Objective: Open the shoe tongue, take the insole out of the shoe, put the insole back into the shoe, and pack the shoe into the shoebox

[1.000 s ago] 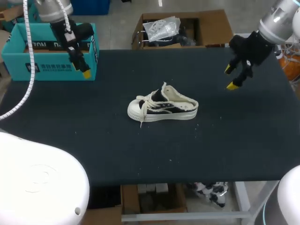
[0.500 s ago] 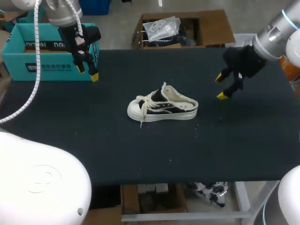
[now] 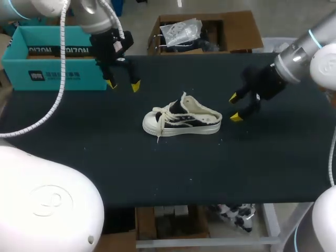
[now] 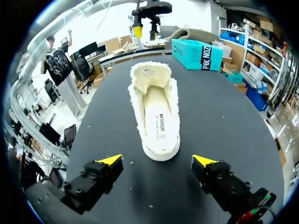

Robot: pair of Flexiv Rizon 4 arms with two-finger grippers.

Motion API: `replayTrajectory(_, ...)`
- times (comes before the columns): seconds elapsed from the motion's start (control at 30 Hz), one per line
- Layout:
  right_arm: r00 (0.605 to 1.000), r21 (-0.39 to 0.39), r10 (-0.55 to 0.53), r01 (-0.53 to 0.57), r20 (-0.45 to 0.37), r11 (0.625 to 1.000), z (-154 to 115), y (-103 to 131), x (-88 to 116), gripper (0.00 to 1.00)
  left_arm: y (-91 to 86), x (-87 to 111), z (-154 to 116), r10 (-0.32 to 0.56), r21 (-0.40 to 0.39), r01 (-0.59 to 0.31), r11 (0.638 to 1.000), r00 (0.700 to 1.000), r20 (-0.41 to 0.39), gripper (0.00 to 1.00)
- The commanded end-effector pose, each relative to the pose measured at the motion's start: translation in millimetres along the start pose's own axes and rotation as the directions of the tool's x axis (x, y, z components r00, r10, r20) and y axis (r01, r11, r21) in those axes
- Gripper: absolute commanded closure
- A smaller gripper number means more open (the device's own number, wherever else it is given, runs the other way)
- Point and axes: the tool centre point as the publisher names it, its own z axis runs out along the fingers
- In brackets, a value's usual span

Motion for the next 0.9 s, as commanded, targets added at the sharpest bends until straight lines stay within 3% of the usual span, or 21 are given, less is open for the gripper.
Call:
replayTrajectory(0.03,1.0,-0.035,0.0,0.0,-0.003,0.999,27,1,-4,0.0,-9.0,22.6,11,-0.179,0.001,0.179,0.984,0.981,0.079,0.0)
replayTrajectory(0.43,1.0,-0.125,0.025,-0.023,0.011,0.992,62,2,-9,0.0,-13.5,53.2,29,-0.155,-0.036,0.157,0.987,0.986,0.061,0.0)
replayTrajectory(0.9,1.0,-0.215,0.008,-0.011,-0.012,0.977,94,5,-8,0.0,-25.6,67.9,48,-0.14,-0.06,0.143,0.988,0.989,0.049,0.0)
